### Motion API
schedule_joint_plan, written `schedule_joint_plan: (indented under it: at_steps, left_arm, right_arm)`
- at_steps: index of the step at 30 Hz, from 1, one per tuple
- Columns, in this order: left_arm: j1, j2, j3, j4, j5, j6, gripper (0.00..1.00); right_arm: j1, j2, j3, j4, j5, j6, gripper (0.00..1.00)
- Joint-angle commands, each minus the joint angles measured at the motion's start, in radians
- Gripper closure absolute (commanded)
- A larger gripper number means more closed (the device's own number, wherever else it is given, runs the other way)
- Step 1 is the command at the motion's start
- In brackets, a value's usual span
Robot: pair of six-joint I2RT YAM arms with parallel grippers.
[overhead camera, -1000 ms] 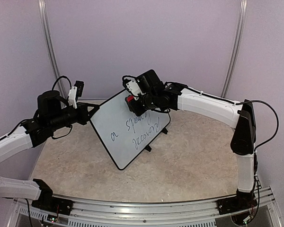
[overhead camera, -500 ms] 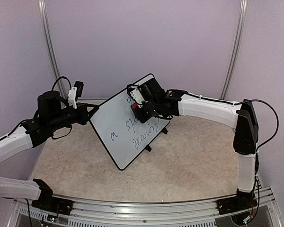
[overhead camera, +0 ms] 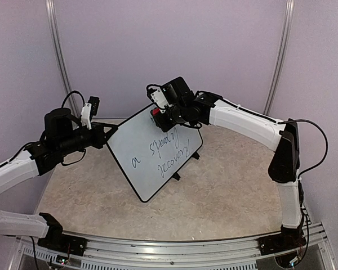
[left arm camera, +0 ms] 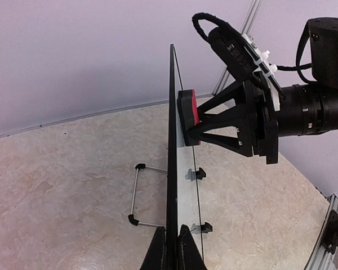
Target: Erase the whiteboard
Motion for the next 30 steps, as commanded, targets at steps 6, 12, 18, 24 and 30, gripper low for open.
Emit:
schedule_joint_plan:
  at_steps: [6,12,18,24,30]
  left_arm:
    - [-0.029,-0.045,0.003,0.086,0.159,0.06,1.0]
    - [-0.031,-0.047,0.004,0.085,0.162,0.061,1.0]
    - [-0.037,-0.051,0.003,0.083,0.157,0.064,1.0]
    - [-0.042,-0.043,0.005,0.08,0.155,0.066,1.0]
    - [-0.051,-0.047,0.005,0.075,0.143,0.072,1.0]
  right_arm:
    - [0.02,0.023,0.004,-0.022,-0.022,-0.006,0.72]
    - [0.06,-0.01,-0.132,-0.025,0.005,0.005,0.72]
    - [0.061,-0.058,-0.26,0.026,0.015,0.026,0.72]
    - [0.051,-0.025,-0.142,0.009,0.027,0.008,0.72]
    - [0.036,0.037,0.053,-0.017,0.021,-0.021,0.72]
